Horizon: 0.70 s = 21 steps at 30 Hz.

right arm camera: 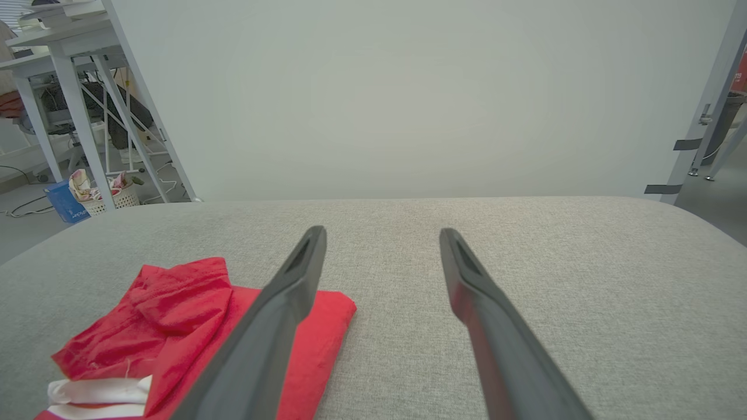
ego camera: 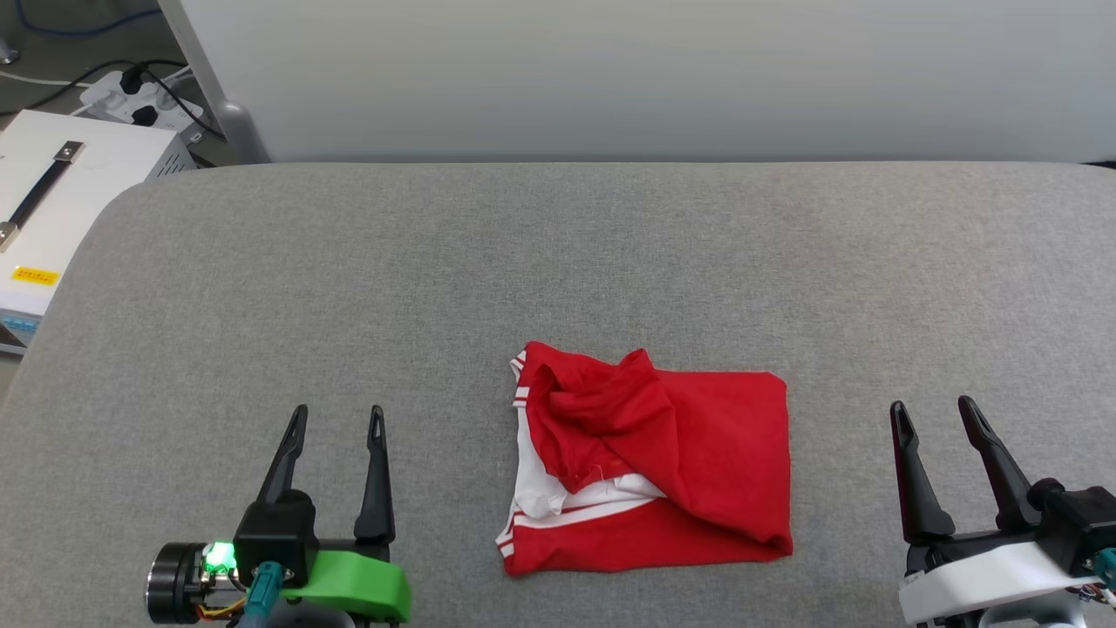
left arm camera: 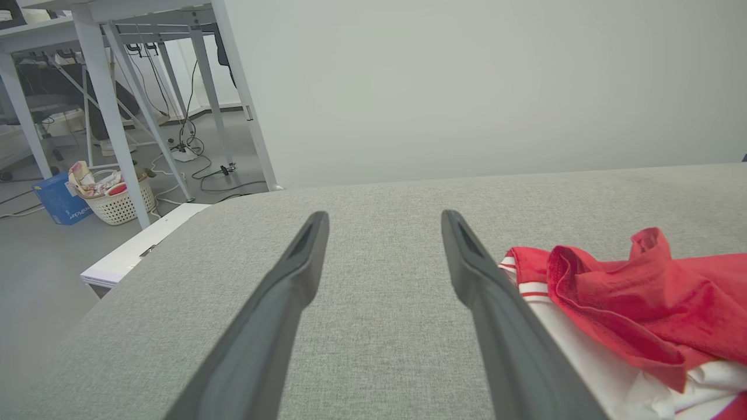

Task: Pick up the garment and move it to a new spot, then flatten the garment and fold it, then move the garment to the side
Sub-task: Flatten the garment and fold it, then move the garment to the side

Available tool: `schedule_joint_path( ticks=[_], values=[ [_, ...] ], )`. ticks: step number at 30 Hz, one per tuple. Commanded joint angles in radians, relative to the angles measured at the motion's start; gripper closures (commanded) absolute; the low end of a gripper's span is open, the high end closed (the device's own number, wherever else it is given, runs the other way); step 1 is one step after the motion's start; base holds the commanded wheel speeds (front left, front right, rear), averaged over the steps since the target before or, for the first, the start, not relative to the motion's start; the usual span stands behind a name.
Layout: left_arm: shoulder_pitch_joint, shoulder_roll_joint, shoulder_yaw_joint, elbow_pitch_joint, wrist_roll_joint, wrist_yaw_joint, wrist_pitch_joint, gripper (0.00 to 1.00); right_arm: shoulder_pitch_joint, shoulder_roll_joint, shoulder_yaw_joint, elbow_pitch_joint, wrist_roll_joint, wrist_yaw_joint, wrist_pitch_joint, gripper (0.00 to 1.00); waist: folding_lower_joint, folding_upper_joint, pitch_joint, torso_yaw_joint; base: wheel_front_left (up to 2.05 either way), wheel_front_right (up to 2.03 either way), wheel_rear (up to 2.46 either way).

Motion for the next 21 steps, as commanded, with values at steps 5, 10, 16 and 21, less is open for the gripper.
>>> schedule_joint_path(
  ticks=[5, 10, 16, 21],
  values=[
    [0.013, 0.003, -0.001, 0.005, 0.002, -0.006, -0.006, 0.00, -0.006, -0.003, -0.003, 0.002, -0.023, -0.001, -0.009, 0.00, 0.0000, 0.0000, 0.004, 0.005, 0.00, 0.00, 0.00],
    [0.002, 0.001, -0.001, 0.006, 0.000, -0.008, -0.006, 0.00, -0.082, -0.048, -0.008, -0.024, -0.019, -0.001, -0.009, 0.00, 0.0000, 0.0000, 0.010, 0.011, 0.00, 0.00, 0.00],
    [-0.018, -0.001, -0.003, 0.004, -0.001, -0.011, -0.006, 0.00, -0.265, -0.150, -0.013, -0.067, 0.011, -0.001, 0.016, 0.00, 0.0000, 0.0000, 0.028, 0.021, 0.00, 0.00, 0.00],
    [-0.034, -0.004, -0.007, 0.005, -0.003, -0.013, -0.006, 0.00, -0.390, -0.239, 0.035, -0.057, 0.072, -0.001, 0.186, 0.00, 0.0000, 0.0000, 0.050, 0.031, 0.00, 0.00, 0.00]
  ],
)
